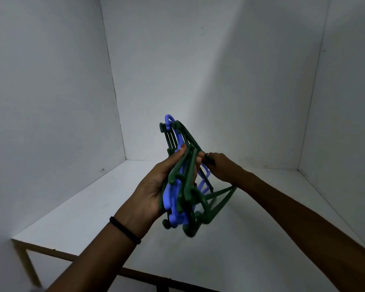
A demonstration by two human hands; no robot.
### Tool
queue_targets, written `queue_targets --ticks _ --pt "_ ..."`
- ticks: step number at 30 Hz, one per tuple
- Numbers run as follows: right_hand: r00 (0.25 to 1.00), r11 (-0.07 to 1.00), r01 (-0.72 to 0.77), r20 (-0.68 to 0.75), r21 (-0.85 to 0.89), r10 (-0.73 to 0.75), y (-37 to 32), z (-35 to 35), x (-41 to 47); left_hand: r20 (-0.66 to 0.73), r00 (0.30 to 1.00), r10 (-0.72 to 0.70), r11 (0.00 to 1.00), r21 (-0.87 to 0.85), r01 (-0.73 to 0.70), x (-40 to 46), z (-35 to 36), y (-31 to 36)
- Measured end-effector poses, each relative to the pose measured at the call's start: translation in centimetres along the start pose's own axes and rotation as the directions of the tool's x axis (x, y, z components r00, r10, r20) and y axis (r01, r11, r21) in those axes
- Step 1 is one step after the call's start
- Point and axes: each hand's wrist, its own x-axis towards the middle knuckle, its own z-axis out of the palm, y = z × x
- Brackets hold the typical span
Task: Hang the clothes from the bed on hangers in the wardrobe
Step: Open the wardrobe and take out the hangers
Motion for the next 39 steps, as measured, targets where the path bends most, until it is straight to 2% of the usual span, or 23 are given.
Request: queue_targets --ticks 1,3,4,6,8,12,15,17,20,22,23,25,27,29,31,33,35,37,39 --pt "1.0 1.0 -0.017 0.025 -0.001 0.017 -0.3 0.2 -0.2 -0.064 0.998 0.017 1.0 0.021 -0.016 0.5 -0.1 0.1" --pt "0.996 0.999 -0.046 0.076 -0.017 0.047 -0.5 0.6 -0.1 -0.084 0.996 -0.001 0.998 -0.056 -0.004 -0.1 0.5 0.6" --pt "0.993 0.998 -0.054 0.105 -0.029 0.057 -0.6 0.7 0.0 -0.042 0.997 -0.068 0.989 -0.138 0.061 -0.9 1.0 0.9" --pt "0.99 0.998 -0.036 0.135 -0.058 0.044 -0.7 0.9 0.1 0.055 0.994 -0.093 0.969 -0.223 0.104 -1.8 1.0 1.0" --pt "0.998 0.999 -0.016 0.062 -0.038 0.018 -0.5 1.0 0.2 0.09 0.993 -0.08 0.978 -0.187 0.095 -2.3 1.0 1.2" --pt "0.983 0.998 0.058 -0.172 -0.011 -0.059 -0.7 0.2 -0.5 0.15 0.976 -0.157 0.973 -0.144 0.179 -3.1 0.8 2.1" --pt "0.98 0.995 0.097 -0.18 0.028 -0.09 -0.3 -1.3 -1.2 0.171 0.97 -0.172 0.975 -0.113 0.193 -3.5 0.9 3.3" --pt "0.981 0.988 0.109 -0.175 0.114 -0.088 0.0 -2.2 -1.9 0.188 0.969 -0.163 0.98 -0.085 0.181 -3.6 1.0 3.9" --pt "0.918 0.973 0.135 -0.393 0.187 -0.052 -0.5 -3.1 -3.3 0.199 0.97 -0.138 0.984 -0.084 0.157 -3.4 1.4 4.4" --pt "0.864 0.935 0.093 -0.494 0.342 0.094 -2.2 -3.8 -4.2 0.195 0.975 -0.107 0.99 -0.07 0.122 -3.1 1.5 4.4" --pt "0.877 0.887 0.033 -0.439 0.461 0.195 -3.3 -4.3 -4.6 0.192 0.977 -0.095 0.993 -0.046 0.105 -3.2 1.5 4.2" --pt "0.949 0.698 -0.141 -0.106 0.702 0.298 -5.3 -5.1 -5.3 0.178 0.981 -0.084 0.996 0.024 0.081 -3.4 1.6 3.9" --pt "0.949 0.488 -0.305 0.22 0.818 0.226 -6.7 -5.2 -5.9 0.154 0.988 -0.008 0.983 0.182 -0.02 -3.6 1.6 3.5" --pt "0.923 0.327 -0.385 0.349 0.863 0.166 -7.5 -4.1 -6.0 0.146 0.983 0.111 0.923 0.351 -0.156 -3.9 1.6 3.1" --pt "0.928 0.082 -0.358 0.345 0.93 0.138 -8.4 -3.1 -6.0 0.157 0.977 0.145 0.876 0.438 -0.2 -4.4 1.0 2.5" --pt "0.954 -0.2 -0.254 0.279 0.946 0.108 -9.1 -2.4 -5.8 0.208 0.971 0.115 0.832 0.515 -0.208 -5.2 0.4 2.1" --pt "0.971 -0.391 -0.156 0.213 0.907 0.106 -9.4 -2.1 -5.6 0.257 0.964 0.066 0.802 0.561 -0.205 -6.1 -0.2 1.7" --pt "0.972 -0.474 -0.116 0.197 0.873 0.125 -9.8 -1.9 -5.5 0.254 0.967 0.029 0.791 0.585 -0.178 -7.0 -0.8 1.3" --pt "0.972 -0.487 -0.135 0.21 0.863 0.102 -10.3 -1.7 -5.7 0.22 0.975 -0.009 0.78 0.612 -0.131 -8.0 -1.6 0.9"
